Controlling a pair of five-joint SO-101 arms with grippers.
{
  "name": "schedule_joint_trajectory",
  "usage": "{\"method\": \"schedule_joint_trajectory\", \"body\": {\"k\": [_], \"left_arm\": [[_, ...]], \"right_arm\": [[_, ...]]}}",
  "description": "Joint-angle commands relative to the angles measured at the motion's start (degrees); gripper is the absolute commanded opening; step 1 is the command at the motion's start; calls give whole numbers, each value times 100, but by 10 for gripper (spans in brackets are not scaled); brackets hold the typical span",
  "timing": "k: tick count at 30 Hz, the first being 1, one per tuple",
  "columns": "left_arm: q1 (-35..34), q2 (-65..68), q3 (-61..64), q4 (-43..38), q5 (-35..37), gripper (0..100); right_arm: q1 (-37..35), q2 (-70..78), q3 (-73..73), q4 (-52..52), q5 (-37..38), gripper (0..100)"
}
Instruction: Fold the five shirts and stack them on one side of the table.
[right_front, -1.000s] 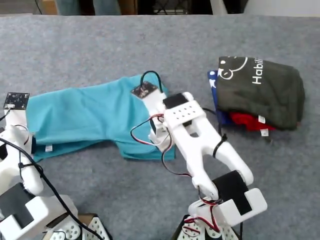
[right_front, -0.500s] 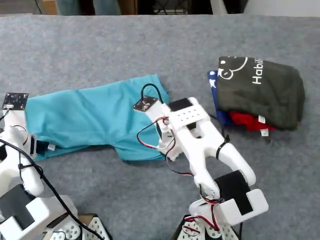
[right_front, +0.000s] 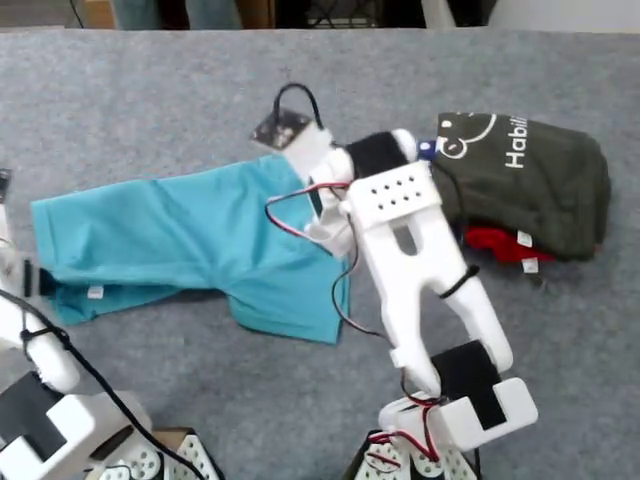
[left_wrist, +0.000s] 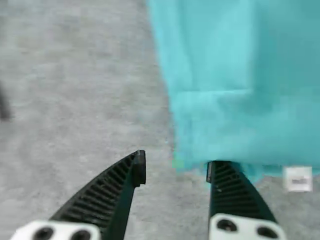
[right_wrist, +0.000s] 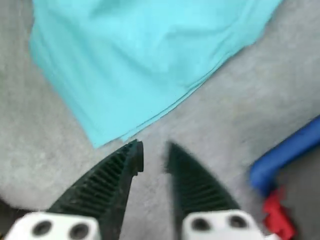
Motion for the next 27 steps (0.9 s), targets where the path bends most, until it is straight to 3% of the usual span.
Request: {"method": "schedule_joint_trajectory", "body": {"k": [1,5,8,10,13,19,27], "left_arm": [[-400,-176,-1103,290,26,187],[119,-105,-2026,756,1029,20],[884,-105,-2114,747,2163,52],[1358,-62,-2018,475,2681,30],[1833,413,-1473,-598,3138,30],[1815,2277,-901,-2892,4070,29],[1218,2646,-1543,-1996,4141,29]], "right_arm": [[53,444,-919,-185,-229,33],[44,1815,-2123,-501,-914,15],[26,3002,-3407,-475,-1345,15],[53,3785,-4312,-422,-1547,15],[149,4927,-5578,-237,-1679,15],[536,6879,-7899,123,-1644,15],[1178,8295,-9525,132,-1574,15]]}}
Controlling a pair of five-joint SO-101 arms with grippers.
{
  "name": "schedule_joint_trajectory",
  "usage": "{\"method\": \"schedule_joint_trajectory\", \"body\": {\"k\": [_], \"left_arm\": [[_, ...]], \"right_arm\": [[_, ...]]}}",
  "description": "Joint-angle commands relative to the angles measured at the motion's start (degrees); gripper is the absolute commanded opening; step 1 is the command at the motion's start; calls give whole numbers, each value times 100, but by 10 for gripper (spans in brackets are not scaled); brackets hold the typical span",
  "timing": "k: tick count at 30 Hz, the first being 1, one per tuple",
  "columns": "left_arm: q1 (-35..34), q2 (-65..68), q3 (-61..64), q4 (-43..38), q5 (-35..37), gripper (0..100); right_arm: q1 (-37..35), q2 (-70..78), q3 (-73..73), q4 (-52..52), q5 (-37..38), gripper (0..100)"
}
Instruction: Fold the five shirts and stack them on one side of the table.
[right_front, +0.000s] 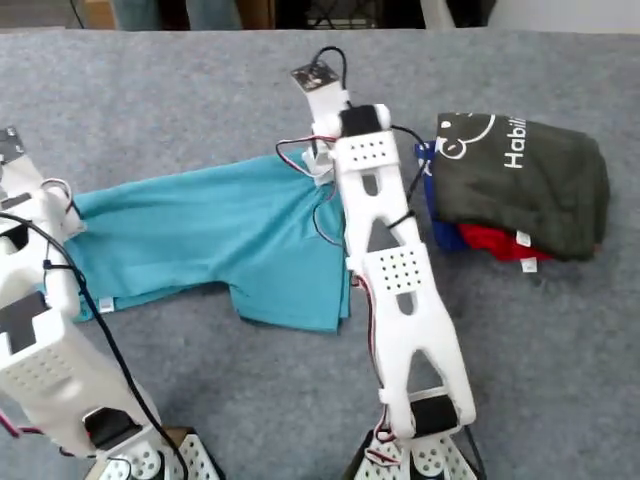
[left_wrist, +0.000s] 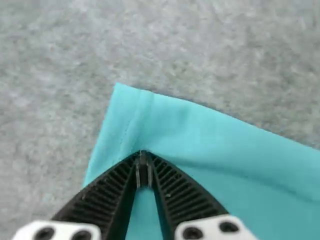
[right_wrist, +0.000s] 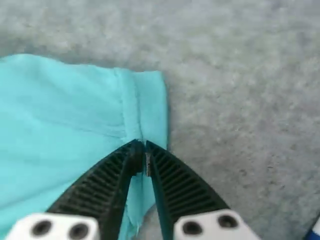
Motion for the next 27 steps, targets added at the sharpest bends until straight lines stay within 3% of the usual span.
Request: {"method": "schedule_joint_trajectory", "body": {"k": [1,6,14,19,24,27], "left_arm": [[-382,-79,-295,141,70,29],[-523,-88,-585,264,70,29],[22,-905,-1727,1855,70,29],[75,-1495,-1727,2312,62,29],[75,-1521,-813,2224,-809,29],[57,-1565,207,1371,-870,29]], "right_arm": [[264,40,-347,70,176,15],[193,-101,-418,290,396,15],[-9,-1279,-409,703,387,15],[-97,-2193,-409,703,360,15],[-97,-2695,-215,703,360,15],[-149,-2818,110,703,360,15]]}}
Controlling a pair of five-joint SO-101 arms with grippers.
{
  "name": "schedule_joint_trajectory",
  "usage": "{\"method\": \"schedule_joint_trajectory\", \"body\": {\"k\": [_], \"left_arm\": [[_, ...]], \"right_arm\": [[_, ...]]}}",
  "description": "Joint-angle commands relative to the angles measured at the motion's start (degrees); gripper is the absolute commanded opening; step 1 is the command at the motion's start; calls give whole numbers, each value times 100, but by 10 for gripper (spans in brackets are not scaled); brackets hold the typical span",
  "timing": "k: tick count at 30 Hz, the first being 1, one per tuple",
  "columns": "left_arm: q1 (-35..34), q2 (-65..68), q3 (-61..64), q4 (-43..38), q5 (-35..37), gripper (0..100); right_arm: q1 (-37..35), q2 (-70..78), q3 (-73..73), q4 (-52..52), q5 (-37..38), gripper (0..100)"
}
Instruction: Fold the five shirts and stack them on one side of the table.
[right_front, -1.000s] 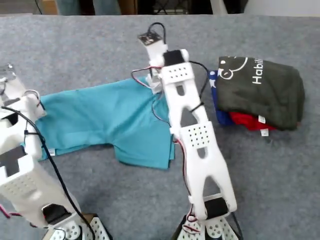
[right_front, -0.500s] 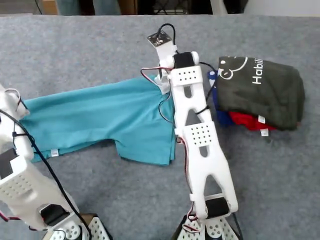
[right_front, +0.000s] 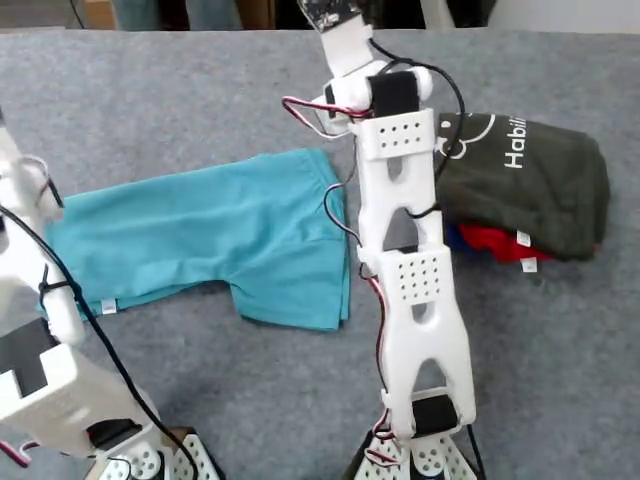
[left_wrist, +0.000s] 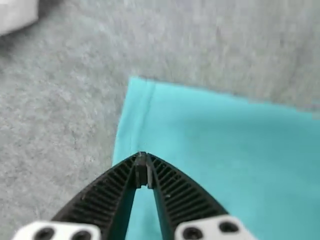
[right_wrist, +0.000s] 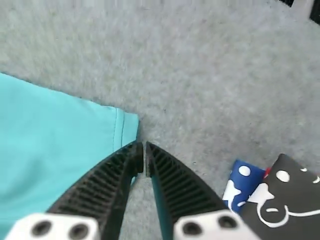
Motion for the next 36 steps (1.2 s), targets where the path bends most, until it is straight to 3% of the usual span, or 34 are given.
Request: {"method": "schedule_joint_trajectory", "body": {"k": [1,4,7,16,23,27,31,36], "left_arm": [[-4,-343,1095,-1064,-123,29],[-92,-281,2070,-2233,-114,29],[-145,-343,2580,-2787,-105,29],[-989,-457,2290,-1697,-158,29],[-1279,-1987,3354,-1741,-273,29],[-1200,-3174,4532,-2400,-501,29],[-1121,-3631,5341,-3086,-246,29],[-1042,-3323,5429,-3191,-255,29]], "right_arm": [[-158,-479,303,35,-9,15],[-158,-541,541,35,-9,15],[-105,-673,567,35,0,15],[-308,-2062,1086,53,-9,15],[-932,-4286,4040,35,18,15],[-1020,-5385,5745,-18,62,15],[-1055,-6299,7196,-9,853,15],[-1327,-7415,8963,-53,1600,15]]}}
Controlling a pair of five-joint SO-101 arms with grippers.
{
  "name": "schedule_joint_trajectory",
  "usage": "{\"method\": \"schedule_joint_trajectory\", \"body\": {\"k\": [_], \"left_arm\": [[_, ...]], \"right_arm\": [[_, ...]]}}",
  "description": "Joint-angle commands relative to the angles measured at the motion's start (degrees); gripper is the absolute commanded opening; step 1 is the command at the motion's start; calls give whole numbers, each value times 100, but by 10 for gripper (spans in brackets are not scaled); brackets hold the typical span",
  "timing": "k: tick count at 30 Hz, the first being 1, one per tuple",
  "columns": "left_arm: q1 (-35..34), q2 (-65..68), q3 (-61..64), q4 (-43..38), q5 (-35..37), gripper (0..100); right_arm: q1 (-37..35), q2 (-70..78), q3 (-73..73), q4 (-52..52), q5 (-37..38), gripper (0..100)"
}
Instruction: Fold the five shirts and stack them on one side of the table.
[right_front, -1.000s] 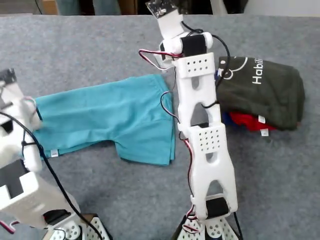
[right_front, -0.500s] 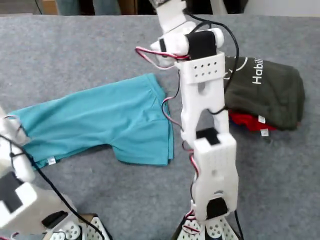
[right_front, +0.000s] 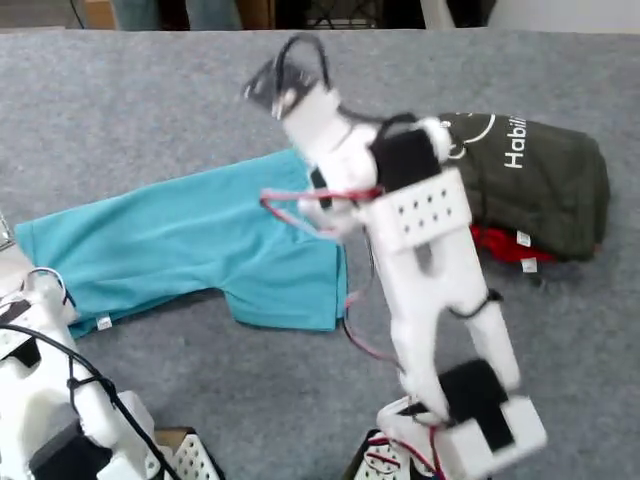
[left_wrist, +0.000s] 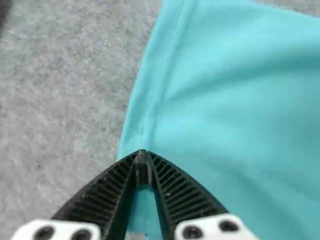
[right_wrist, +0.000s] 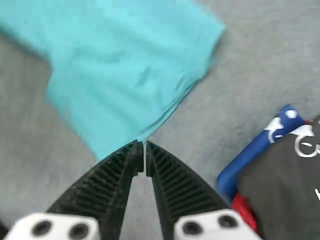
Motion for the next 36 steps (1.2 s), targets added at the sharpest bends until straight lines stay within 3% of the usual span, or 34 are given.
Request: {"method": "schedule_joint_trajectory", "body": {"k": [1,8,17,24,36], "left_arm": [[84,114,-48,-193,53,29],[31,352,-75,-369,53,29],[-163,352,-101,-369,79,29],[-180,352,-101,-369,79,29],[-171,352,-101,-387,79,29]], "right_arm": [[-141,-884,1200,-123,431,15],[-149,-1684,2466,-624,475,18],[-598,-1815,3284,18,1292,21],[-1723,-1789,4110,-26,1767,206],[-2251,-1393,5587,-2611,1987,254]]}}
